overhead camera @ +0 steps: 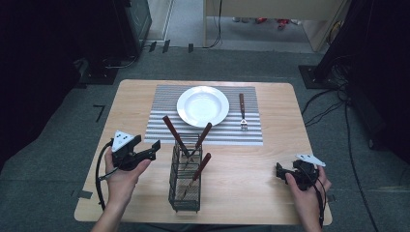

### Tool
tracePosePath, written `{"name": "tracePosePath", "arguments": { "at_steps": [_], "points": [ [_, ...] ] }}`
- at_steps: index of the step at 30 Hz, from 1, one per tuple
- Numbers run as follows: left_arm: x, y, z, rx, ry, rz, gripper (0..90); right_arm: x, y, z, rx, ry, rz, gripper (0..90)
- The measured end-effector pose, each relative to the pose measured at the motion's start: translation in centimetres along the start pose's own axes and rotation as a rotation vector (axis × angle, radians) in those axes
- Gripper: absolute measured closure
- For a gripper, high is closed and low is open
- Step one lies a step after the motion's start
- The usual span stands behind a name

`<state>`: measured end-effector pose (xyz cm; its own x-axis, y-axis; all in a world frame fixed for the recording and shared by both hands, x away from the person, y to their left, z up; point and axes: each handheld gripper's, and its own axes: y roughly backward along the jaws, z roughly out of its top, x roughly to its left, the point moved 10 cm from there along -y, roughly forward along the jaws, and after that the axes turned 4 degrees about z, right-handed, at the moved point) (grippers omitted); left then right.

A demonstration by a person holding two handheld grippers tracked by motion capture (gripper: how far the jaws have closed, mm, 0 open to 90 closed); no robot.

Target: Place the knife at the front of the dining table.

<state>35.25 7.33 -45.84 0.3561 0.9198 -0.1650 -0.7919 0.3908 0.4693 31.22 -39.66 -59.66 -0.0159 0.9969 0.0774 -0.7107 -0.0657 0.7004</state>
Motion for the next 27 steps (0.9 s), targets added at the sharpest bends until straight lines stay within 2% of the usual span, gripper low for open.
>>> {"name": "tracePosePath", "arguments": {
  "at_steps": [6,13,19,24,27],
  "points": [
    [-2.3,-0.6,1.1,-0.011,-0.005,-0.09,40.6,0.0,0.0,0.0,0.0,0.0,0.0,0.0],
    [-3.9,-1.6,1.7,-0.013,0.005,-0.157,50.3,0.0,0.0,0.0,0.0,0.0,0.0,0.0],
    [-4.2,-2.6,1.8,0.007,0.026,-0.181,58.7,0.0,0.0,0.0,0.0,0.0,0.0,0.0],
    [-4.4,-3.1,2.2,0.013,0.07,-0.233,66.6,0.0,0.0,0.0,0.0,0.0,0.0,0.0],
    [-4.6,-3.0,2.4,0.018,0.073,-0.263,74.9,0.0,0.0,0.0,0.0,0.0,0.0,0.0]
  ]
}}
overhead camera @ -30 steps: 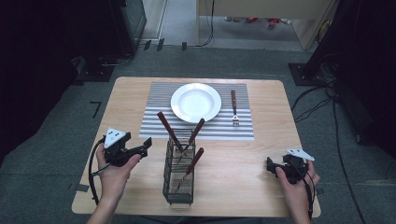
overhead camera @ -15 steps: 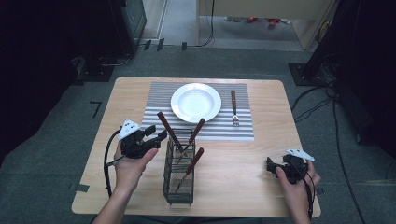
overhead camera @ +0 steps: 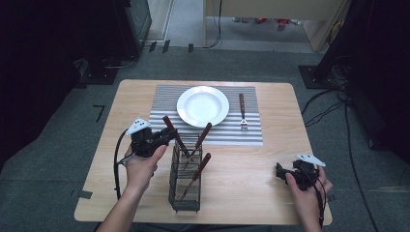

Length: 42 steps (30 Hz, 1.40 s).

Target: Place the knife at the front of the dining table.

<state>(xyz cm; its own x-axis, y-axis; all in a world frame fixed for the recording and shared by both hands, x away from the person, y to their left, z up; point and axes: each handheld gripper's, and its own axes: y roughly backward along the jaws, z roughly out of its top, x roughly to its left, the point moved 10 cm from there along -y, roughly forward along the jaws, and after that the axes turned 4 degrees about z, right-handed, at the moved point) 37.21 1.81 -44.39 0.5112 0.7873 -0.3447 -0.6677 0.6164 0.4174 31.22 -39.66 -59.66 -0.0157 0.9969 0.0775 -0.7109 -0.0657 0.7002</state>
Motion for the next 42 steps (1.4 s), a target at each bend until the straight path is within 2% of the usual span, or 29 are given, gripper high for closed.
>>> {"name": "tracePosePath", "arguments": {
  "at_steps": [1,5,12,14,17,25,34,37,42],
  "points": [
    [-0.1,0.0,0.1,-0.001,-0.001,-0.001,75.7,0.0,0.0,0.0,0.0,0.0,0.0,0.0],
    [-0.5,0.3,0.5,-0.013,0.018,-0.051,81.4,0.0,0.0,0.0,0.0,0.0,0.0,0.0],
    [-1.8,1.6,1.6,-0.059,-0.027,-0.08,82.3,0.0,0.0,0.0,0.0,0.0,0.0,0.0],
    [-2.0,2.1,2.0,-0.075,-0.046,-0.077,82.4,0.0,0.0,0.0,0.0,0.0,0.0,0.0],
    [-2.4,3.1,2.7,-0.106,-0.066,-0.078,82.4,0.0,0.0,0.0,0.0,0.0,0.0,0.0],
    [-3.1,6.4,4.9,-0.213,-0.073,-0.105,82.4,0.0,0.0,0.0,0.0,-0.001,0.0,0.0],
    [-4.4,9.3,6.7,-0.305,-0.103,-0.123,82.4,0.0,0.0,0.0,-0.001,-0.001,0.0,0.0],
    [-4.6,10.3,7.2,-0.336,-0.114,-0.117,82.5,0.0,0.0,0.0,-0.001,0.0,0.0,0.0],
    [-4.4,12.1,8.2,-0.39,-0.105,-0.117,82.5,0.0,0.0,0.0,0.001,0.001,0.0,0.0]
  ]
}}
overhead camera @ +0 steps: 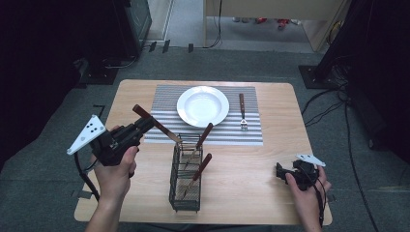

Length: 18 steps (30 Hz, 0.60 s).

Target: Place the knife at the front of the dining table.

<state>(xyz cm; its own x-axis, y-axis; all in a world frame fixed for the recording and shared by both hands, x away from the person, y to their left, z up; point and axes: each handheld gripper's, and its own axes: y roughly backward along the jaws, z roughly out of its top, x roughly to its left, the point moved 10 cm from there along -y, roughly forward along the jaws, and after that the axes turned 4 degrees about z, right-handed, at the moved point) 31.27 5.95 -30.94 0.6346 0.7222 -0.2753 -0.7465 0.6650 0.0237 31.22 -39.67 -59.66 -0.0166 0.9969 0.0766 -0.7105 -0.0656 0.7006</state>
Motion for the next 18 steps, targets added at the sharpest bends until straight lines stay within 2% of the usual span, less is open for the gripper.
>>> {"name": "tracePosePath", "arguments": {
  "at_steps": [3,6,10,12,17,18],
  "points": [
    [0.4,0.8,0.9,-0.032,-0.001,0.016,82.5,0.0,0.0,0.0,0.0,0.0,0.0,0.0],
    [1.2,1.5,1.5,-0.06,-0.013,0.053,82.4,0.0,0.0,0.0,0.001,0.0,0.0,0.0],
    [2.4,2.1,2.0,-0.082,0.0,0.086,82.5,0.0,0.0,0.0,0.0,0.0,0.0,0.0],
    [3.0,2.3,2.0,-0.08,-0.003,0.109,82.5,0.0,0.0,0.0,0.001,0.0,0.0,0.0],
    [3.9,2.0,1.5,-0.063,-0.007,0.137,82.5,0.0,0.0,0.0,-0.001,-0.002,0.0,0.0],
    [4.5,1.7,1.1,-0.045,-0.025,0.177,82.4,0.0,0.0,0.0,-0.001,-0.002,0.0,0.0]
  ]
}}
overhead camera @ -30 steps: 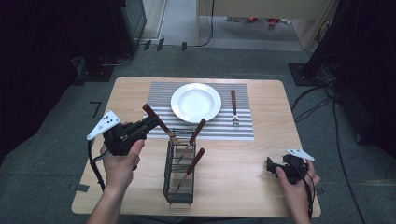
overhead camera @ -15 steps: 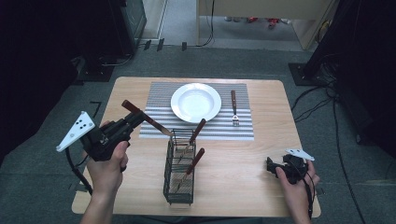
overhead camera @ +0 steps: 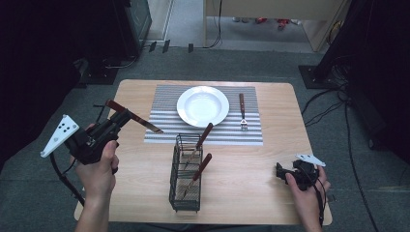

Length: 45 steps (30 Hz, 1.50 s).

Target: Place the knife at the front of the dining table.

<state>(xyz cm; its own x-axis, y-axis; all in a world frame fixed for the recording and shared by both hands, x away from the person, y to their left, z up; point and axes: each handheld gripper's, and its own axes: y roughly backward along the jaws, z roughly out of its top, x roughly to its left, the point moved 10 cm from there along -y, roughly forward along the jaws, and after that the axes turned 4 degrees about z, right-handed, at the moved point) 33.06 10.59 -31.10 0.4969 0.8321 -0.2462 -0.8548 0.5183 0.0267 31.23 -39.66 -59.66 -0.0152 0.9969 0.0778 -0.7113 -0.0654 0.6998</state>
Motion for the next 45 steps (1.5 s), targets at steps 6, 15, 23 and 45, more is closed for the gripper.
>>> {"name": "tracePosePath", "arguments": {
  "at_steps": [6,15,23,45],
  "points": [
    [1.2,-1.1,-1.5,0.043,-0.022,0.05,82.4,0.0,0.0,0.0,0.0,0.001,0.0,0.0],
    [3.0,-4.0,-4.8,0.145,-0.033,0.089,82.4,0.0,0.0,0.0,0.001,0.0,0.0,0.0],
    [4.2,-6.4,-7.1,0.224,-0.042,0.124,82.4,0.0,0.0,0.0,0.001,0.001,0.0,0.0],
    [6.5,-12.1,-11.3,0.369,-0.064,0.19,82.4,0.0,0.0,0.0,0.0,0.002,0.0,0.0]
  ]
}}
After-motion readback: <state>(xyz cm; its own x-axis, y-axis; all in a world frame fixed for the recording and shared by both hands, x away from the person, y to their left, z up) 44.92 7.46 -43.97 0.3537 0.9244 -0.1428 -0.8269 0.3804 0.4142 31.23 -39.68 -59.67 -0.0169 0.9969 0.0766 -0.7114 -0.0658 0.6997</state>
